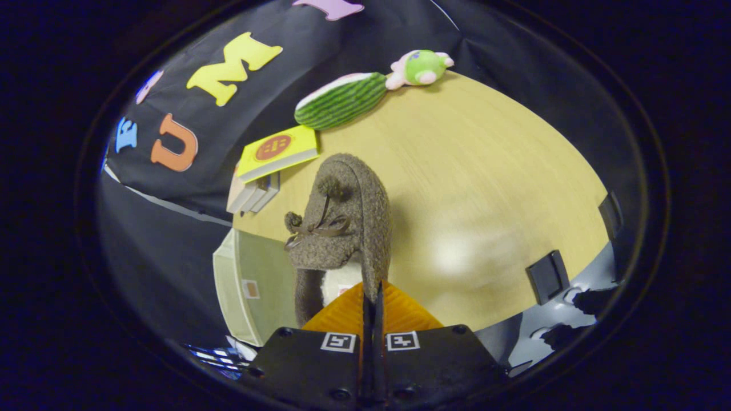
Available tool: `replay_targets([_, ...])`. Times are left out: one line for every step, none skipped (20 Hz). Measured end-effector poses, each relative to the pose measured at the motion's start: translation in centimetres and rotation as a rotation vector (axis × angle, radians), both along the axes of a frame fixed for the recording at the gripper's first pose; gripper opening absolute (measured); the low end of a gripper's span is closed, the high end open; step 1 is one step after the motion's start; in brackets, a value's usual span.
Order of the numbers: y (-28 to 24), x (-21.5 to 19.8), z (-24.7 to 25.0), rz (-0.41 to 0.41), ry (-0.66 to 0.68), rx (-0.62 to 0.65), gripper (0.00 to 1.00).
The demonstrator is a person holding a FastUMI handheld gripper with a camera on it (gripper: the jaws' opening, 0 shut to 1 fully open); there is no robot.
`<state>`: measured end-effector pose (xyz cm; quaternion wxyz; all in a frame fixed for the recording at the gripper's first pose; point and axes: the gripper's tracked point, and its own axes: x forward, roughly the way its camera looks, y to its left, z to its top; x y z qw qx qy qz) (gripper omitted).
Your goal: Open the storage box then place both shoes into the box .Put the left shoe in first, then the right shoe, with the right side of both shoes facing outward in a uniform manner.
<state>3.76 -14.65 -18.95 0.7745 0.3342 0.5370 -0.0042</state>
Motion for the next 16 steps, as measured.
replay_targets([1.2,0.1,1.3,0.0,-0.017,0.015,0.06])
replay_targets([2.5,0.3,2.7,0.002,-0.037,0.024,0.06])
replay_targets([4.1,0.8,3.9,0.009,-0.059,0.027,0.06])
replay_targets([5.3,1.1,5.0,0.016,-0.079,0.029,0.06])
replay_targets([6.9,1.4,5.9,0.026,-0.097,0.034,0.06])
replay_targets([8.7,1.6,6.8,0.035,-0.107,0.045,0.06])
replay_targets([10.6,1.7,7.3,0.052,-0.113,0.053,0.06])
replay_targets([12.2,1.9,7.6,0.068,-0.116,0.055,0.06])
replay_targets([14.0,2.1,7.8,0.089,-0.119,0.055,0.06])
replay_targets([15.7,2.3,7.9,0.102,-0.121,0.055,0.06])
replay_targets([17.4,2.3,8.0,0.113,-0.119,0.056,0.06])
replay_targets([18.9,2.2,7.9,0.13,-0.117,0.057,0.06])
replay_targets([20.1,2.1,7.7,0.138,-0.115,0.052,0.06])
replay_targets([21.0,1.9,7.3,0.145,-0.105,0.038,0.06])
replay_targets([21.7,1.7,6.9,0.15,-0.097,0.022,0.06])
replay_targets([22.3,1.6,6.5,0.154,-0.094,0.004,0.06])
